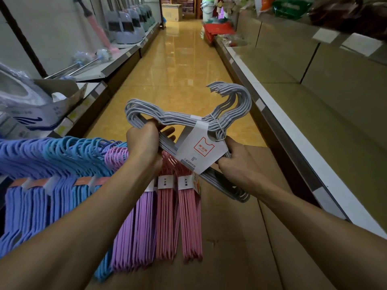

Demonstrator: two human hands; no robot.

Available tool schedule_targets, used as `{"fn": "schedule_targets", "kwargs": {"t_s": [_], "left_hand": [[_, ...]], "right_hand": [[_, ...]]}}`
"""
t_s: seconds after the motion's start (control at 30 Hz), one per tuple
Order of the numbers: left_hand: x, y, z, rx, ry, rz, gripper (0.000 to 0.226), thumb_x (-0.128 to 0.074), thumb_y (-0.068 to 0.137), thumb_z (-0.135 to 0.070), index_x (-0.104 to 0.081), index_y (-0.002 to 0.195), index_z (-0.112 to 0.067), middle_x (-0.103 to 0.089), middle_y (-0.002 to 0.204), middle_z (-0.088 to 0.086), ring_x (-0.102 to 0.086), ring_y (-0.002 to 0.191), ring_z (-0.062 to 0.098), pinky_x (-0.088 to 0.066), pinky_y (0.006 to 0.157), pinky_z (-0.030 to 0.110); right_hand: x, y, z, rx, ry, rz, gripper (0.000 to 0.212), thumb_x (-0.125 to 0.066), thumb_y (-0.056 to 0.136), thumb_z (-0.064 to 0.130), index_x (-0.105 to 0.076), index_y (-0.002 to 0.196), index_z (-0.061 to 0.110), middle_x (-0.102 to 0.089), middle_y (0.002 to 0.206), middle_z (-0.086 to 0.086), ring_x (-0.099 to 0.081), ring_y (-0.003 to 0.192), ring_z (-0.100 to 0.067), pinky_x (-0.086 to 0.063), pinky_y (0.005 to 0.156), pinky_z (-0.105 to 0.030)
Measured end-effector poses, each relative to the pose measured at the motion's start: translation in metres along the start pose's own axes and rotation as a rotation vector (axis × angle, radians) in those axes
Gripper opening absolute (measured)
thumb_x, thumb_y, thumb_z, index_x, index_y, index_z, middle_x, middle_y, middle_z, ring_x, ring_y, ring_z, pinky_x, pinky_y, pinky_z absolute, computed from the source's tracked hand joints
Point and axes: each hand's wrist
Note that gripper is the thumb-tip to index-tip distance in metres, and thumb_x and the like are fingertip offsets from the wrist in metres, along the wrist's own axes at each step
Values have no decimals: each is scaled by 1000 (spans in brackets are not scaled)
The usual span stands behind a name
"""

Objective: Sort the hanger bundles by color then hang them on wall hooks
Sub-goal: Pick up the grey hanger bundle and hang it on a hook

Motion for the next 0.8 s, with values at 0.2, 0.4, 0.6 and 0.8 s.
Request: {"fn": "schedule_targets", "kwargs": {"t_s": [0.2, 0.4, 0.6, 0.8], "left_hand": [[-8, 8, 5, -49, 22, -62, 18, -50, 96, -6, -63, 85, -9, -70, 61, 2, -69, 63, 20, -59, 75, 44], [-16, 7, -17, -40, 16, -83, 21, -53, 97, -10, -67, 83, -12, -73, 67, 3, -71, 65, 22, -59, 69, 41], [-38, -15, -90, -26, 23, -99, 18, -52, 95, -4, -65, 85, -11, -70, 65, 2, -69, 60, 21, -58, 68, 41], [-76, -45, -224, -77, 34, -85, 15, -49, 93, -2, -57, 82, -9, -57, 45, -6, -60, 43, 17, -52, 67, 43]], "right_hand": [[12, 20, 0, 27, -88, 38, 35, -61, 92, 15, -56, 124, 26, -63, 110, 12, -58, 103, -11, -45, 82, -23], [24, 24, 26, 41, -92, 33, 35, -59, 92, 13, -53, 118, 34, -61, 109, 15, -56, 104, -12, -50, 91, -34], [59, 20, 99, 29, -95, 41, 36, -57, 93, 16, -56, 126, 30, -63, 109, 15, -55, 98, -5, -46, 76, -16], [116, 16, 231, 37, -68, 25, 29, -53, 95, 12, -58, 116, 31, -65, 105, 13, -60, 91, -1, -47, 72, -18]]}}
Point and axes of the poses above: each hand's wrist, its own y-axis towards the middle knuckle, its own x-axis out of the back of the hand, z = x × y
